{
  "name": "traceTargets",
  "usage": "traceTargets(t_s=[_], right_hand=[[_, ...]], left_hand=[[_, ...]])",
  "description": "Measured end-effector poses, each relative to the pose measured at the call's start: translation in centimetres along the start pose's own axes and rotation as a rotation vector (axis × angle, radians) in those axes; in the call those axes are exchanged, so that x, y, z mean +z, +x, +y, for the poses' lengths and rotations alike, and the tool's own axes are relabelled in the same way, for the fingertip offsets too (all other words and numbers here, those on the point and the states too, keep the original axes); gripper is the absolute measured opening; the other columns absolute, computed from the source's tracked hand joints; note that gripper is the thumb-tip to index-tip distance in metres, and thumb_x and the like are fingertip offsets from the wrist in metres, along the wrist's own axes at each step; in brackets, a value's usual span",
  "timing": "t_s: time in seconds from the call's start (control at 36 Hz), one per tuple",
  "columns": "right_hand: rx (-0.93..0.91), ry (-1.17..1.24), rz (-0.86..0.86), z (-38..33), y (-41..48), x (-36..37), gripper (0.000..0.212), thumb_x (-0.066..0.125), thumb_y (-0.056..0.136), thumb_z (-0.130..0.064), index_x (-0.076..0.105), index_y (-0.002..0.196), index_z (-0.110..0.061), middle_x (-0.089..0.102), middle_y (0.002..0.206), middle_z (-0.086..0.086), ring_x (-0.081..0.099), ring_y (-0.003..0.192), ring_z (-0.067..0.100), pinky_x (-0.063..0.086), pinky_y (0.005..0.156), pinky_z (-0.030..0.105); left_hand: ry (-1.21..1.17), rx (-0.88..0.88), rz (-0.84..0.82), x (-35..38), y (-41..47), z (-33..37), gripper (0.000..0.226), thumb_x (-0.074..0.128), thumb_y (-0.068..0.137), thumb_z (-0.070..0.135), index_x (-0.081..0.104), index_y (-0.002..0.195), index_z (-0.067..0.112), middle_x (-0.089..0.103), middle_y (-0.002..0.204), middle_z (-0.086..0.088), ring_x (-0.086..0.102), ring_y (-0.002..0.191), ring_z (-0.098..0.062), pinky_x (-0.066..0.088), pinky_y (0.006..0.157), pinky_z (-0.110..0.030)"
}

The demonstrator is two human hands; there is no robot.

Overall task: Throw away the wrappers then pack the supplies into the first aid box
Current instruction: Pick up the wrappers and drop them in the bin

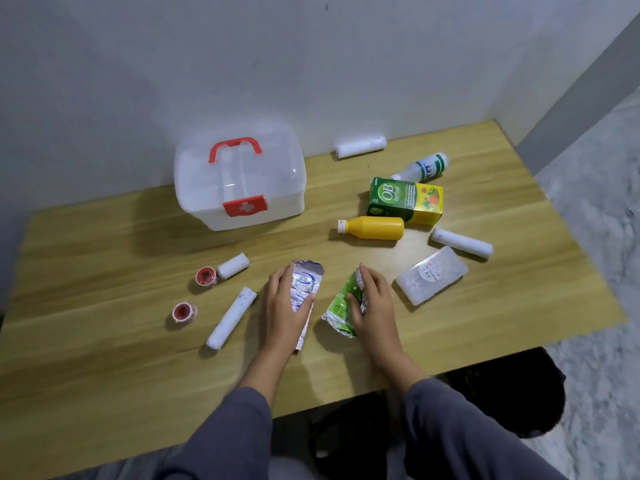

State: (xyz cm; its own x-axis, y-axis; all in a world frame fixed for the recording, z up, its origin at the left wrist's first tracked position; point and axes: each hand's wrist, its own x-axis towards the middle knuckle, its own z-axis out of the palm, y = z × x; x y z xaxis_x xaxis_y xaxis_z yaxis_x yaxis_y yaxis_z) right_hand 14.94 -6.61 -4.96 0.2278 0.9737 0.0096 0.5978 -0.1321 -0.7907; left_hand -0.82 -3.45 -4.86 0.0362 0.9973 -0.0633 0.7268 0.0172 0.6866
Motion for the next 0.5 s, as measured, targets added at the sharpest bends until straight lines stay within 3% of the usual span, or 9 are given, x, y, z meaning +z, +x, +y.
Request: traceTargets(t_s=[0.17, 0.33, 0.44, 0.5], right_hand=[[-0.009, 0.035, -0.016, -0.9, 1.8, -0.1, 0.054, 0.062, 0.082, 0.002, 0.046, 0.133, -0.001, 0.052, 0.128, 0.016, 0.051, 0.116, 0.025, 0.028, 0.093, 0.009], [0.027, 0.1, 0.002, -2.1, 3.4, -1.5, 0.059, 0.066, 0.081, -0.005, 0.045, 0.136, -0.008, 0.056, 0.123, 0.01, 0.051, 0.106, 0.012, 0.034, 0.089, 0.012], [0.01, 0.137, 0.084, -2.7, 4.8, -4.1, 0.058, 0.069, 0.079, -0.003, 0.049, 0.133, -0.007, 0.061, 0.117, 0.014, 0.057, 0.106, 0.022, 0.035, 0.086, 0.01], [0.025, 0.166, 0.146, -2.9, 5.5, -6.0, 0.058, 0.07, 0.078, -0.004, 0.05, 0.132, -0.008, 0.062, 0.119, 0.012, 0.056, 0.106, 0.016, 0.036, 0.085, 0.006]], left_hand=[[-0.166, -0.042, -0.044, -0.6, 1.3, 0.7, 0.065, 0.075, 0.078, 0.011, 0.047, 0.137, 0.011, 0.046, 0.128, -0.003, 0.048, 0.117, -0.014, 0.032, 0.089, -0.011], [-0.259, -0.094, -0.035, -1.1, 2.1, 2.1, 0.065, 0.076, 0.075, 0.004, 0.05, 0.134, 0.011, 0.042, 0.119, 0.007, 0.046, 0.112, -0.008, 0.03, 0.08, 0.004], [-0.262, -0.05, -0.025, -1.6, 3.3, 4.4, 0.066, 0.075, 0.075, 0.004, 0.05, 0.135, 0.012, 0.042, 0.12, 0.003, 0.045, 0.111, -0.009, 0.029, 0.083, -0.004], [-0.259, -0.009, -0.029, -1.6, 4.2, 6.3, 0.065, 0.075, 0.076, 0.005, 0.05, 0.136, 0.012, 0.044, 0.126, -0.001, 0.045, 0.112, -0.01, 0.029, 0.086, -0.007]])
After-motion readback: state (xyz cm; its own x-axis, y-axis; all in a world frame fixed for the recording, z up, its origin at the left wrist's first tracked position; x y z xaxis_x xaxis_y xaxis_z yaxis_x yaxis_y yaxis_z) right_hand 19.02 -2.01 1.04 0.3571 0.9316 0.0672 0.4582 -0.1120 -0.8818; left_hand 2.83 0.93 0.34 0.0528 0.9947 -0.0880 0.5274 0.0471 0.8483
